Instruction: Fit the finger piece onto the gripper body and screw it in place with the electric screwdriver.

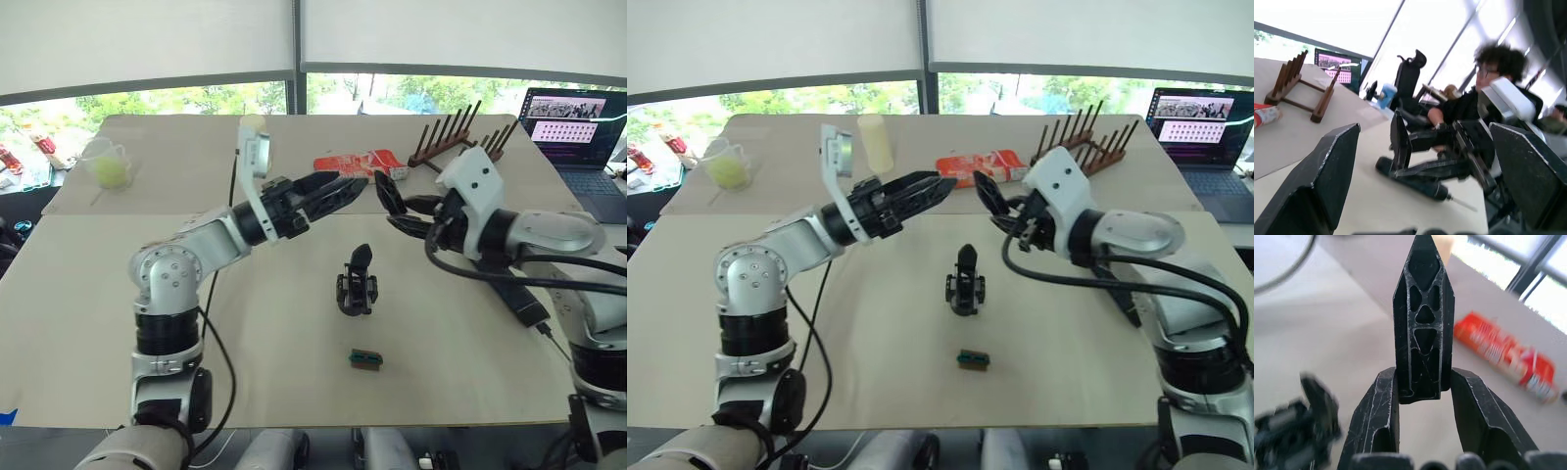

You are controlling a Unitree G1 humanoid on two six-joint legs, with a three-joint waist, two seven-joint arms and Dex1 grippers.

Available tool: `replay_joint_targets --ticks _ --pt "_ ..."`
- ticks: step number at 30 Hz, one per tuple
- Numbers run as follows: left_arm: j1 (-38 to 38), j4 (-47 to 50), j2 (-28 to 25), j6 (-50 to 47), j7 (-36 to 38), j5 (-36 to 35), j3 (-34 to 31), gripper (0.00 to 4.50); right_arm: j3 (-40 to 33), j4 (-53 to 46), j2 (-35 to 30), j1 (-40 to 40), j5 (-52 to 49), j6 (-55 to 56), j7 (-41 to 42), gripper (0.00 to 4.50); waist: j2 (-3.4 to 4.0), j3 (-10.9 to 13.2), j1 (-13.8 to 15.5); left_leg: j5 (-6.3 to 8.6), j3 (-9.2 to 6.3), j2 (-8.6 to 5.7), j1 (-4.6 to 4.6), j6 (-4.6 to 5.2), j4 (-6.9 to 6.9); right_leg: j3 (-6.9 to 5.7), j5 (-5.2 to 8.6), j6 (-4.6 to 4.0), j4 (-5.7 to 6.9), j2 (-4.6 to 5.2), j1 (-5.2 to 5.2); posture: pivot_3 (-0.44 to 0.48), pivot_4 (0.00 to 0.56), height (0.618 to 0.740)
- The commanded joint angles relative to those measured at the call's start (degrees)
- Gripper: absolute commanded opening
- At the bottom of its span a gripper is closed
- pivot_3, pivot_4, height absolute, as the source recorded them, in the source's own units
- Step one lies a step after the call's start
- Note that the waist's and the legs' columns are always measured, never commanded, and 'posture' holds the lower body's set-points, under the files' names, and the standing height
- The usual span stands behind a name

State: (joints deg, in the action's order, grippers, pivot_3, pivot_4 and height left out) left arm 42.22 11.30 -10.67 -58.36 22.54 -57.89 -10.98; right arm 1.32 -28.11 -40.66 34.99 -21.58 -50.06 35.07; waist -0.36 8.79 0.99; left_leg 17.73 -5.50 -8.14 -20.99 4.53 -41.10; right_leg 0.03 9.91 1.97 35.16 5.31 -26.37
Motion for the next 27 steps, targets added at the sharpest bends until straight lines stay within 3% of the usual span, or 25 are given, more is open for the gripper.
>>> replay_joint_targets --ticks 1,4,7,18,21,24,27 --pt "1.06 -0.21 2.35 1.12 -4.87 -1.74 -1.7 4.5 1.23 -3.4 2.51 -0.07 1.73 3.1 -2.84 1.12 0.0 0.0 -0.08 -0.01 0.0 0.01 -0.01 -0.01 0.03 0.0 0.0 0.0 0.02 0.0 -0.02 0.0 0.15 0.74" --pt "1.07 -1.0 2.97 1.53 -5.83 -2.36 -2.1 3.67 2.27 -4.27 3.47 -0.55 2.54 4.0 -3.41 1.12 0.0 0.0 -0.22 -0.03 0.0 0.01 0.0 -0.04 0.07 0.0 0.0 0.0 0.03 -0.03 -0.05 0.0 0.15 0.74" --pt "1.53 -1.24 2.71 1.02 -5.69 -2.0 -1.09 2.27 2.67 -4.57 3.81 -0.53 2.76 4.09 -3.59 1.12 0.01 0.0 -0.21 -0.04 0.0 0.01 0.0 -0.05 0.06 -0.01 0.0 0.0 0.04 -0.07 -0.05 0.0 0.15 0.74" --pt "1.26 -1.16 6.3 1.78 -9.45 -3.69 -1.88 2.2 3.53 -4.25 3.81 0.28 4.05 4.77 -2.96 1.12 0.01 0.0 -0.26 -0.04 0.0 0.01 0.01 -0.05 0.08 0.0 0.0 0.0 0.03 -0.09 -0.04 0.0 0.15 0.74" --pt "1.29 -1.33 6.59 3.19 -9.9 -3.9 -2.31 1.34 3.75 -4.58 3.58 0.57 4.48 5.03 -2.84 1.12 0.01 0.0 -0.26 -0.04 0.0 0.01 0.01 -0.05 0.08 0.01 0.0 0.0 0.03 -0.09 -0.05 0.0 0.15 0.74" --pt "1.53 -1.47 6.68 4.08 -10.34 -4.2 -2.5 0.0 3.88 -4.9 3.42 0.63 4.68 4.95 -2.54 1.12 0.01 0.0 -0.28 -0.04 0.0 0.0 0.02 -0.05 0.09 0.02 0.0 0.0 0.03 -0.1 -0.05 0.0 0.15 0.74" --pt "1.54 -1.31 6.53 3.92 -10.5 -4.97 -2.33 0.0 4.0 -5.29 3.28 0.56 4.95 4.79 -2.3 1.12 0.01 0.0 -0.23 -0.04 0.0 0.02 0.03 -0.06 0.11 0.01 0.0 0.0 -0.01 -0.1 -0.03 0.0 0.15 0.74"
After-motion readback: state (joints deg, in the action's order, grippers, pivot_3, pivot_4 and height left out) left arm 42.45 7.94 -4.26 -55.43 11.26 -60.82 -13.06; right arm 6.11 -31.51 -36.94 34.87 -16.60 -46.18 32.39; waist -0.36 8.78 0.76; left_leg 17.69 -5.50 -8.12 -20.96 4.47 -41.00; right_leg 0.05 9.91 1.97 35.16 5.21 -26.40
